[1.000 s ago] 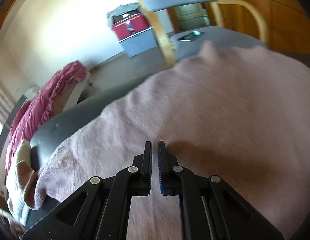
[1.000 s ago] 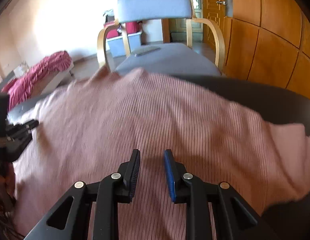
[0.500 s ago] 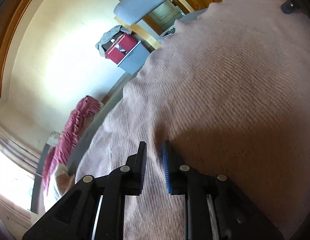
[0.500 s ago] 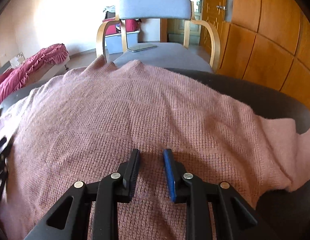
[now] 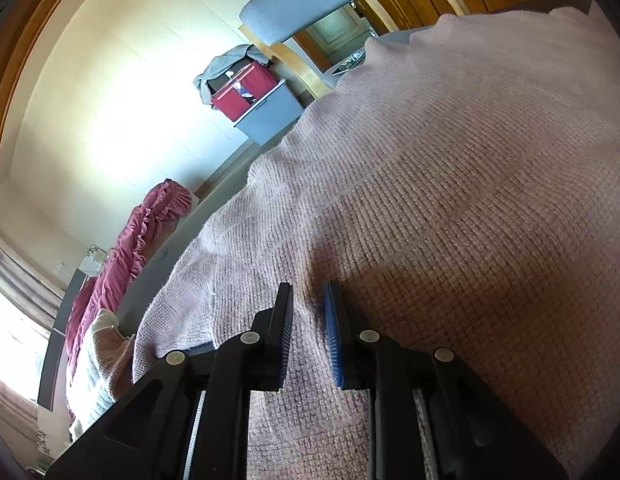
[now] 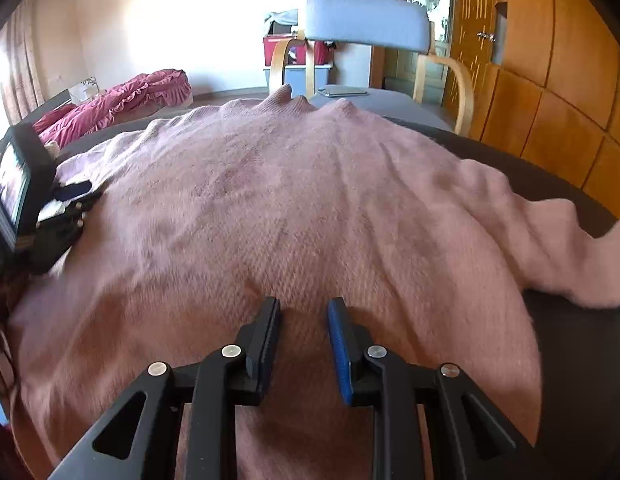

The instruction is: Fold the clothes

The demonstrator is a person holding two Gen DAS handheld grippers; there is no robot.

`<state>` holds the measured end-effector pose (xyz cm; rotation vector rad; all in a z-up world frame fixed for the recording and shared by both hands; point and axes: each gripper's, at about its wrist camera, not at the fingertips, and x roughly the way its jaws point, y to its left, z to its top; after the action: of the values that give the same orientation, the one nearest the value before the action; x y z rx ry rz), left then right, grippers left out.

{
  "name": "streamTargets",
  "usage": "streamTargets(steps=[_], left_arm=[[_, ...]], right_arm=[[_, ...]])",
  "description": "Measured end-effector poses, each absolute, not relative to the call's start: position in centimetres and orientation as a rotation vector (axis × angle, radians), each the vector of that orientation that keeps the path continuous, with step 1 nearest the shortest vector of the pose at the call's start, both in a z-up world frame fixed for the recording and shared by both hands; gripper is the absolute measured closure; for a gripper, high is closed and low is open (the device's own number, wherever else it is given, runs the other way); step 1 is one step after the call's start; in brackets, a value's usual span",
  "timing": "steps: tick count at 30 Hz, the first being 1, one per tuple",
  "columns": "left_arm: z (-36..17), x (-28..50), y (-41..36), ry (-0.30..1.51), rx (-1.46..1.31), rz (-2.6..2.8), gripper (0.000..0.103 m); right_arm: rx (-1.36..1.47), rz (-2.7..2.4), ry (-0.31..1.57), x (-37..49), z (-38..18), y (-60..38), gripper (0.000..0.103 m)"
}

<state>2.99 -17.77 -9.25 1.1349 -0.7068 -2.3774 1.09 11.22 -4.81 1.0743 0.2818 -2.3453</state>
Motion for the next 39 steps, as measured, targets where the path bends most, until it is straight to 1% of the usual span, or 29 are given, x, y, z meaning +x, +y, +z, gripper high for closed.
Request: streamTargets(steps=[5, 8, 13, 15, 16, 18, 19, 20, 24, 28, 31, 34, 35, 36, 39], left_arm=[[-9.4, 3.1, -18.2, -0.700, 1.136, -2.382, 0.085], [-9.5, 3.5, -18.0, -0.702, 1.134, -2.381, 0.085], [-9.6, 3.6, -18.1, -0.688, 1.137, -2.387, 0.085], [-9.6, 3.6, -18.1, -0.688, 1.137, -2.387, 0.085], [-9.7, 3.7, -18.1, -0.689, 1.137, -2.387, 0.085], [-9.7, 3.7, -18.2, -0.689, 1.137, -2.388, 0.085], [-9.7, 3.7, -18.2, -0.688, 1.138, -2.389, 0.085], [-9.7, 3.8, -18.3, -0.688, 1.138, -2.389, 0.085], [-9.6, 4.0, -18.6, -0.690, 1.138, -2.391, 0.085], [-9.6, 4.2, -18.8, -0.688, 1.139, -2.393, 0.085], [-9.6, 4.2, -18.8, -0.684, 1.140, -2.395, 0.085], [-9.7, 4.2, -18.8, -0.680, 1.141, -2.396, 0.085], [-9.7, 4.2, -18.8, -0.680, 1.140, -2.396, 0.085], [-9.7, 4.2, -18.8, -0.681, 1.140, -2.395, 0.085], [-9.8, 4.2, -18.7, -0.700, 1.144, -2.384, 0.085]], right_arm=[[1.120, -2.361, 0.156, 0.5, -3.9, 12.4, 0.080], [1.070, -2.438, 0.111, -0.6, -2.6, 13.1, 0.080], [1.207, -2.457, 0.088, -5.3, -4.4, 14.3, 0.081], [1.239, -2.482, 0.072, -6.0, -4.6, 15.6, 0.085], [1.249, -2.499, 0.048, -6.1, -4.7, 16.5, 0.086], [1.268, -2.531, -0.028, -6.4, -4.8, 18.4, 0.086], [1.276, -2.528, -0.079, -6.6, -4.8, 19.1, 0.089], [1.273, -2.519, -0.108, -6.7, -4.6, 19.5, 0.089], [1.194, -2.556, -0.132, -7.8, -2.7, 19.4, 0.089], [1.214, -2.660, -0.042, -11.9, -2.3, 19.0, 0.089], [1.339, -2.648, 0.056, -15.5, -4.4, 18.8, 0.089], [1.347, -2.719, 0.147, -16.4, -4.9, 19.5, 0.089], [1.343, -2.745, 0.172, -16.6, -4.9, 19.7, 0.086], [1.340, -2.760, 0.168, -16.7, -5.0, 20.1, 0.083], [1.317, -2.746, 0.079, -16.7, -5.0, 21.0, 0.083]])
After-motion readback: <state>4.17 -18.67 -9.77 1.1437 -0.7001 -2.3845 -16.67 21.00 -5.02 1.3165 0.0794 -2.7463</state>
